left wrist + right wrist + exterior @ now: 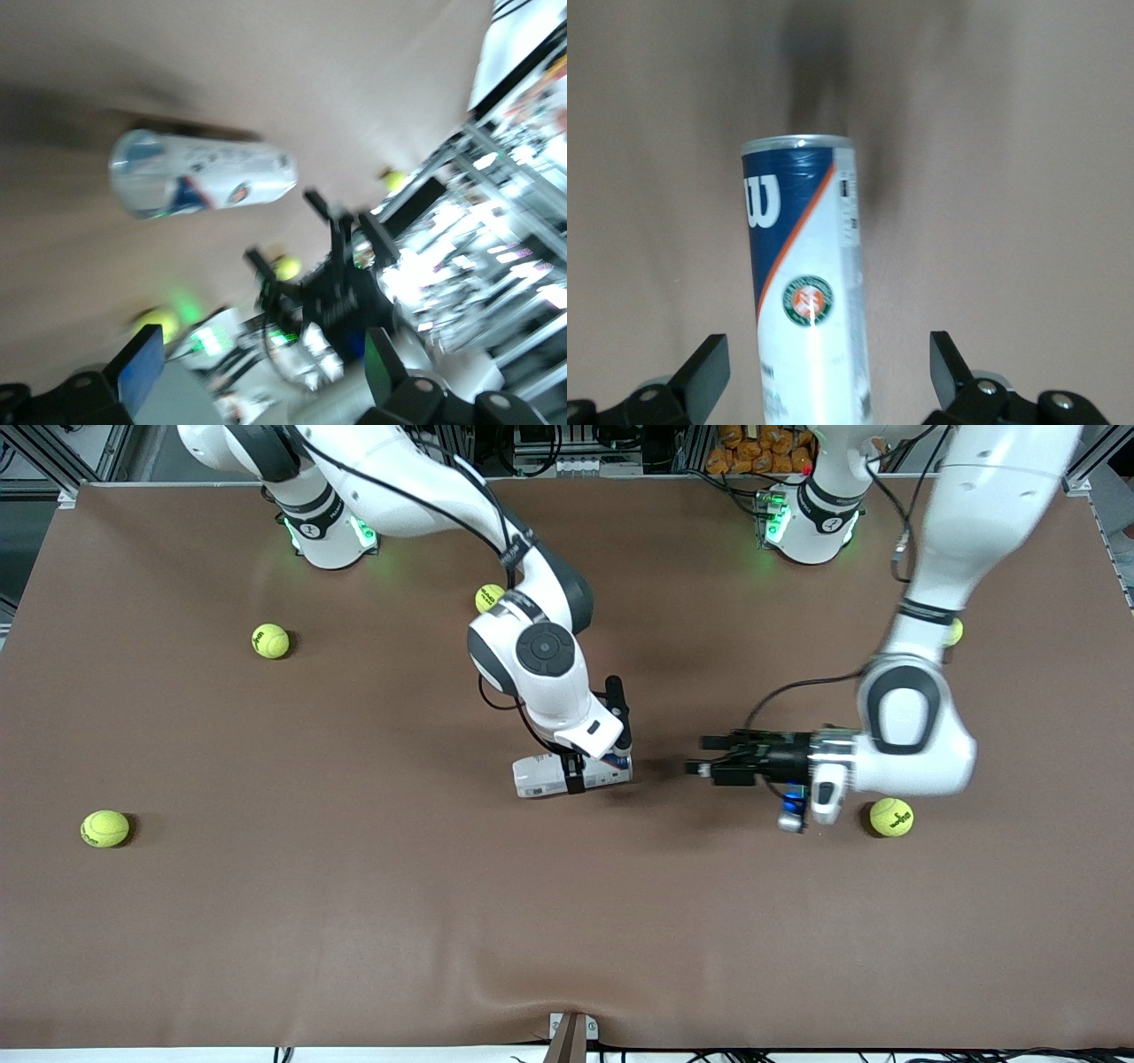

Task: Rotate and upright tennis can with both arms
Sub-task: 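Grasp the can end with the left gripper while the right gripper releases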

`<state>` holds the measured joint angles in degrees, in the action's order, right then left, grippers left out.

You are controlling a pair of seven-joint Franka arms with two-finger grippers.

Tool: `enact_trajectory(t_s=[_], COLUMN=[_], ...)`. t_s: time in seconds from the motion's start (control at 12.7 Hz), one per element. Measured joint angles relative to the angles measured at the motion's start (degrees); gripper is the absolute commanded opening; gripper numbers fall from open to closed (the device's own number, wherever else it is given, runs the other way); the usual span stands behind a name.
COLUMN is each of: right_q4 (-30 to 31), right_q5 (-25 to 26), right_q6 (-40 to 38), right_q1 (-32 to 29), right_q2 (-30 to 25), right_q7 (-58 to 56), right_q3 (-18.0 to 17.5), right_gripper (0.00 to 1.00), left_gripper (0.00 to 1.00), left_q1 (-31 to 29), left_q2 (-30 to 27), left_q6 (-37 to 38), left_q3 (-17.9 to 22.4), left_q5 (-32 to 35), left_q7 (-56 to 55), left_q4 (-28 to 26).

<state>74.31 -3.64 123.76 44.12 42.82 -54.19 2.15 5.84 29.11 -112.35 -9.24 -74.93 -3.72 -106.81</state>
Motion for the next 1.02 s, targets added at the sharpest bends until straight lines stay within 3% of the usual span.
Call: enact_trajectory(t_s=[0.24, 0.47, 0.71, 1.02], right_q4=[0.0, 0.02, -0.05, -0.16], right_q5=[-0.47, -0.47, -0.45, -0.54], right_q6=[-4.21, -6.69, -9.04, -23.28], right_q1=[-4.46, -11.33, -17.48, -19.83], right_q2=[-3.35, -4.84, -6.99, -12.32], right_q7=[6.98, 17.13, 25.05, 29.72], right_q3=[0.27, 0.71, 2.48, 10.46], right_gripper=[1.0, 1.0, 1.0, 1.0], left_gripper=[1.0, 1.0, 1.0, 1.0], left_q1=[3.05, 3.72, 5.27, 7.21], left_q2=[0.05, 1.34, 5.12, 5.67], left_q6=[-4.57, -5.76, -7.12, -7.47], left_q3=[0.01, 0.05, 0.03, -0.06], left_q5=[-12.74, -23.24, -27.32, -28.09], left_q7=[9.98, 20.67, 30.11, 31.91], left_q4=[-6.98, -10.53, -11.0, -12.83])
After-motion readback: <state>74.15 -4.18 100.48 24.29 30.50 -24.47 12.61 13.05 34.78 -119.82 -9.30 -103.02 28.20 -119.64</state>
